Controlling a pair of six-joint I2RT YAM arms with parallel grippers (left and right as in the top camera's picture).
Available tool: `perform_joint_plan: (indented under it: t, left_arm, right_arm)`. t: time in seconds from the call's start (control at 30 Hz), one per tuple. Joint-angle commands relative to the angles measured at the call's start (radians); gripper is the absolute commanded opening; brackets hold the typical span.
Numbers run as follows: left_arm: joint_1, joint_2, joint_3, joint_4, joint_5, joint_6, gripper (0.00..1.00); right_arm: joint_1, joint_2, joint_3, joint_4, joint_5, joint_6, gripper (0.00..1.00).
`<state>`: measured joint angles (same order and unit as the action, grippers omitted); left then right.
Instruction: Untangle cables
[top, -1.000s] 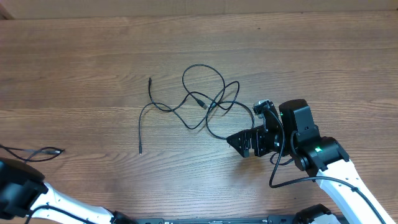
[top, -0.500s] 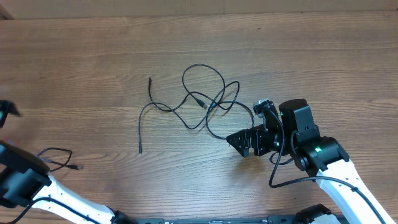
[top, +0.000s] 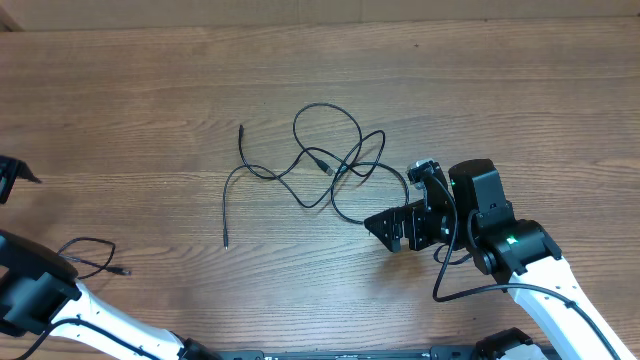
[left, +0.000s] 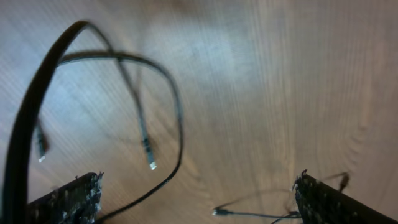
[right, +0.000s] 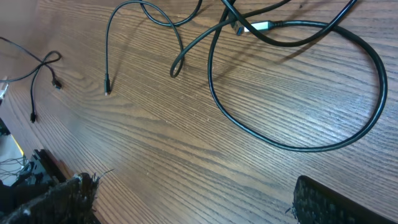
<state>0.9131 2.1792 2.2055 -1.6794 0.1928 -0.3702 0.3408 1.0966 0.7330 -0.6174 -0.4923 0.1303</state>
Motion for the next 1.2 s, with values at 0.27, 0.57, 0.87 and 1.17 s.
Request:
perform_joint_plan:
  t: [0.27,0.57,0.87,1.17]
  left_arm:
    - [0.077,-0.094,0.024,-0.011,-0.277,0.012,1.0]
    - [0.074,-0.096,0.024,-0.01,-0.282,0.046,1.0]
    - [0.018,-0.096,0.024,0.0,-0.235,0.058,1.0]
    - [-0.176,-0.096,0.024,0.017,-0.225,0.08,1.0]
  right_arm:
    - [-0.002,-0.006,0.008,0.022,0.021,0.0,1.0]
    - [-0.002,-0.006,0.008,0.023,0.021,0.0,1.0]
    - [-0.002,-0.006,0.008,0.033,0.021,0.0,1.0]
    - [-0.002,-0.006,0.008,0.033,0.021,0.0,1.0]
